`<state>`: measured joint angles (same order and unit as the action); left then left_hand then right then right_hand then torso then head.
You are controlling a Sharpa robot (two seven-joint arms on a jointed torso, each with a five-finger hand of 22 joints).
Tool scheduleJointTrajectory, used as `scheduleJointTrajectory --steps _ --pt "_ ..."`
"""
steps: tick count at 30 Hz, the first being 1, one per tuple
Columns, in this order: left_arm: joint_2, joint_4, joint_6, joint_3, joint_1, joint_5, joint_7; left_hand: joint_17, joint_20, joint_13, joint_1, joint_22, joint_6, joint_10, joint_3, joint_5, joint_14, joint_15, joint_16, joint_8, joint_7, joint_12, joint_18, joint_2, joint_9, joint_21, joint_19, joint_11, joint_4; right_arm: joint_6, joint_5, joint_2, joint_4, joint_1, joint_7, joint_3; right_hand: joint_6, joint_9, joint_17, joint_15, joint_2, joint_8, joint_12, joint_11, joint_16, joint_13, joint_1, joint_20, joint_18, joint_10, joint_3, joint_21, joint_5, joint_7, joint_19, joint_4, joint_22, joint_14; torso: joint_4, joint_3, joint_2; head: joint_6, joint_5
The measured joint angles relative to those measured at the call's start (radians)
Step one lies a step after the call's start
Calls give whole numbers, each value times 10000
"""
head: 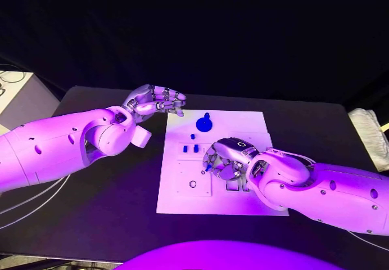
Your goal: Assemble the parts on the task board
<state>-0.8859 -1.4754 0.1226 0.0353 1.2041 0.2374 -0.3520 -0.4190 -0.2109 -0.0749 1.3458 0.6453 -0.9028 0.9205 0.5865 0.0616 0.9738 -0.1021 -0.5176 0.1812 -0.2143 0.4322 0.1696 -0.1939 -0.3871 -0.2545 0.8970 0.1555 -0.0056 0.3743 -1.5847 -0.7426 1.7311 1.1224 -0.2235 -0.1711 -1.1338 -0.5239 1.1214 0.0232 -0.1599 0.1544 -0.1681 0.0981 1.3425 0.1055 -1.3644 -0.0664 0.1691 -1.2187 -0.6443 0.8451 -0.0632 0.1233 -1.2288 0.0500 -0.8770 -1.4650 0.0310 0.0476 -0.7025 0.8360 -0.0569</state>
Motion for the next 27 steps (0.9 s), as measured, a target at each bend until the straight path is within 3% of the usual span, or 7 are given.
scheduleJointTrajectory --steps 27 --pt "-18 36 -56 0 0 1 97 -8 0 0 0 -7 0 0 -29 0 1 0 0 0 0 2 0 0 7 0 0 0 29 76 -179 96 76 -104 -117 -7 4 -2 24 0 21 -20 28 0 0 3 -21 0 2 1 6 0 -28 0 0 4 -7 0 6 2 1 50 -16"
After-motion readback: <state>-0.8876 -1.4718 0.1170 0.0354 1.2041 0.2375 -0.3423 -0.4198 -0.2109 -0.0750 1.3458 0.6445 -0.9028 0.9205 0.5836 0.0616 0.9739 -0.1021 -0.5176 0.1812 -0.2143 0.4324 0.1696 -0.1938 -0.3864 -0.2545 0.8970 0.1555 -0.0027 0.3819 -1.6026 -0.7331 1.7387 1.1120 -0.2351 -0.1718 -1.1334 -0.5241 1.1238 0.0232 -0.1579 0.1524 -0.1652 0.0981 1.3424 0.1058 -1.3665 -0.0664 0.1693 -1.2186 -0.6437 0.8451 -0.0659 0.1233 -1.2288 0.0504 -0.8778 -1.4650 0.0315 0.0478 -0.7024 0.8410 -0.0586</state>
